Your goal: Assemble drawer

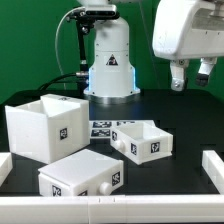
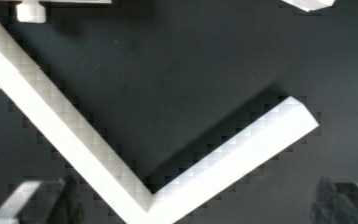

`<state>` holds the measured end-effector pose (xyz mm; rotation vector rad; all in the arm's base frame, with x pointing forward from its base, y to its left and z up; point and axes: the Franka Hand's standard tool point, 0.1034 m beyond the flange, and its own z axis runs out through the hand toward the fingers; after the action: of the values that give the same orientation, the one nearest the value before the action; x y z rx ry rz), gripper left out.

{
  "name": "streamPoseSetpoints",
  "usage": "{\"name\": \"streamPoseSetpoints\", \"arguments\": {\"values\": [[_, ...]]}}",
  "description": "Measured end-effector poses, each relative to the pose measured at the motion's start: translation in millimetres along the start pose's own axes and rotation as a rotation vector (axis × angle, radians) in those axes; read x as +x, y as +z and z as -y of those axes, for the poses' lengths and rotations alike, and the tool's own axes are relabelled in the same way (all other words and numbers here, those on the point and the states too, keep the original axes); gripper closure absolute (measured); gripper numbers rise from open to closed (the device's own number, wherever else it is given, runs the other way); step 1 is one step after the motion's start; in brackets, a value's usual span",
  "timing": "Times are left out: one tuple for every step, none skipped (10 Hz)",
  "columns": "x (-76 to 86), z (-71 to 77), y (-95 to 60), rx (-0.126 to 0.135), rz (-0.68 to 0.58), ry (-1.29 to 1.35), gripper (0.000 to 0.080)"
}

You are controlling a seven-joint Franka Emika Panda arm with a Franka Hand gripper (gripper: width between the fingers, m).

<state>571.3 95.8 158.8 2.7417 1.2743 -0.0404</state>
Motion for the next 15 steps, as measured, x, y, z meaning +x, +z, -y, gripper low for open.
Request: {"name": "streamPoseSetpoints", "arguments": {"values": [[0.0,0.0,0.0,0.0,0.0,0.0,0.015],[0.0,0.0,0.0,0.0,0.0,0.0,0.015],[0.0,0.0,0.0,0.0,0.0,0.0,0.015],[-0.2,-0.1,0.5,0.001,0.0,0.001,0.015],[-3.5,-3.3,3.1,0.004,0.003,-0.007,0.015],[-16.6,-16.1,10.6,0.008,0.016,-0.022,0.015],[-28.7,-30.7,18.6,0.016,0.023,-0.043,0.015],[-39.0,-43.8,29.3,0.015,0.016,-0.105,0.015],[-50.2,-52.9,41.0,0.016,-0.005,-0.144,0.015],[-56.5,-50.6,45.0,0.038,0.006,-0.124,0.015],[-54.3,-50.1,44.0,0.035,0.003,-0.128,0.015],[-54.6,-50.3,44.1,0.035,0.004,-0.128,0.015],[-54.7,-50.2,44.2,0.036,0.004,-0.128,0.015],[-55.8,-54.0,48.2,0.043,0.002,-0.113,0.015],[-57.4,-69.9,61.3,0.052,0.001,-0.076,0.015]]}}
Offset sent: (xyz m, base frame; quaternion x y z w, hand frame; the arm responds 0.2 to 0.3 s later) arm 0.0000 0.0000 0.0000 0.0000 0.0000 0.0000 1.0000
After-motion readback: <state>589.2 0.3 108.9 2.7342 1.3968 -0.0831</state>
